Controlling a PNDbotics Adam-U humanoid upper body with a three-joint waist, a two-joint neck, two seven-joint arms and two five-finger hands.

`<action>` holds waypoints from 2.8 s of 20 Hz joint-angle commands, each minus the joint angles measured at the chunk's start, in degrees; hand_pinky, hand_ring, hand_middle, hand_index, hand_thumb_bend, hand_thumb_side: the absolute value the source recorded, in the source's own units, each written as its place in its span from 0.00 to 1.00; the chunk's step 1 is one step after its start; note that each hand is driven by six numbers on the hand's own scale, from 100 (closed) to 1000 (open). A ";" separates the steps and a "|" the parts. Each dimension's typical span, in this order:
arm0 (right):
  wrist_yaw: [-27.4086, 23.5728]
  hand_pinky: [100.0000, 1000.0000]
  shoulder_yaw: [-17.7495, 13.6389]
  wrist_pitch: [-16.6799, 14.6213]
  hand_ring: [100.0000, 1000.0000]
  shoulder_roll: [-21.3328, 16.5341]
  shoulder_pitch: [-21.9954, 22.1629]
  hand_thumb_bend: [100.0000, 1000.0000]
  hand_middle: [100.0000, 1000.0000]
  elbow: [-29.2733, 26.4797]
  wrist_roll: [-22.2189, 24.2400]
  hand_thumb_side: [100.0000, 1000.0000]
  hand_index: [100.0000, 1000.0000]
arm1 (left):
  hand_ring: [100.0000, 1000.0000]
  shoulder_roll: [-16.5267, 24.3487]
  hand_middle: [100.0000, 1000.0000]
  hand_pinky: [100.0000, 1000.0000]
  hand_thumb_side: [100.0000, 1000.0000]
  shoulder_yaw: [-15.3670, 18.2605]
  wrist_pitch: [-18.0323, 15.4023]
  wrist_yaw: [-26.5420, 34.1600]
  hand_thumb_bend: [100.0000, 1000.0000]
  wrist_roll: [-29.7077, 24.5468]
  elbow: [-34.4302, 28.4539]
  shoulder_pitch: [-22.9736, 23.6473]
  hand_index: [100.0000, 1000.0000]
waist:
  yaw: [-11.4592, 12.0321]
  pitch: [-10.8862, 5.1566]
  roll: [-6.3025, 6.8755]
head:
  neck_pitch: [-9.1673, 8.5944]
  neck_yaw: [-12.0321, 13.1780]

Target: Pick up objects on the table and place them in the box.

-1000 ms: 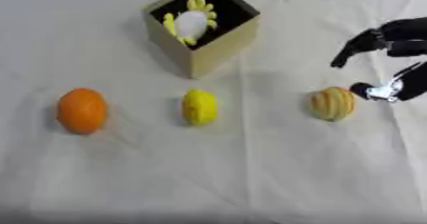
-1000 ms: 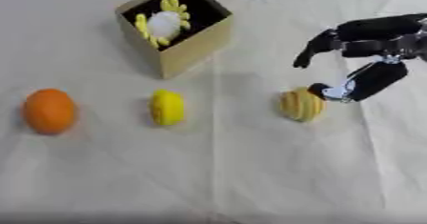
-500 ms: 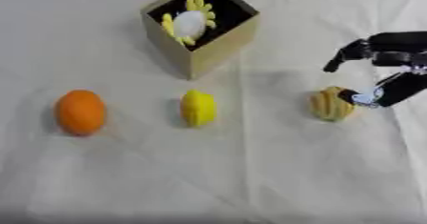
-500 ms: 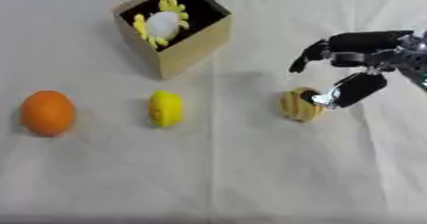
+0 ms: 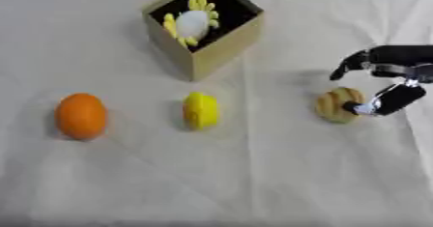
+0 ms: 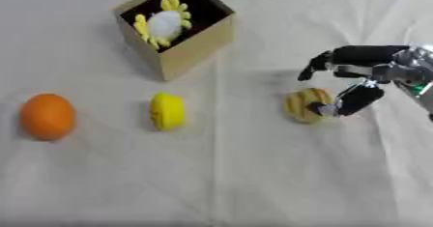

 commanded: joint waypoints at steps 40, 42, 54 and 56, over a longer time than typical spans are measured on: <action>15.34 0.83 -7.66 -5.70 0.74 28.43 -34.01 0.26 0.50 20.75 -7.98 0.00 0.57 | 0.74 0.08 0.68 0.86 0.85 -0.02 -0.04 0.62 0.01 -0.46 -1.08 -0.62 0.85 | 1.90 -1.82 0.05 | -0.29 -1.74; 20.49 0.83 -10.28 -6.68 0.74 31.74 -35.31 0.26 0.50 26.99 -10.67 0.00 0.58 | 0.74 0.07 0.68 0.86 0.85 -0.10 -0.12 0.68 0.01 -0.55 -1.15 -0.81 0.85 | 2.35 -1.67 0.17 | -0.37 -2.23; 41.31 0.86 -18.76 -11.93 0.85 39.26 -36.71 0.35 0.72 44.91 -20.93 0.00 0.78 | 0.74 -0.06 0.68 0.86 0.85 -0.30 -0.16 0.92 0.01 -0.78 -0.97 -1.31 0.85 | 3.71 -1.18 0.43 | -0.47 -3.10; 41.56 0.88 -19.20 -12.10 0.91 39.15 -36.65 0.37 0.81 44.65 -21.40 0.05 0.86 | 0.74 -0.09 0.68 0.86 0.85 -0.33 -0.13 0.90 0.01 -0.85 -0.94 -1.30 0.85 | 3.65 -1.30 0.42 | -0.47 -3.01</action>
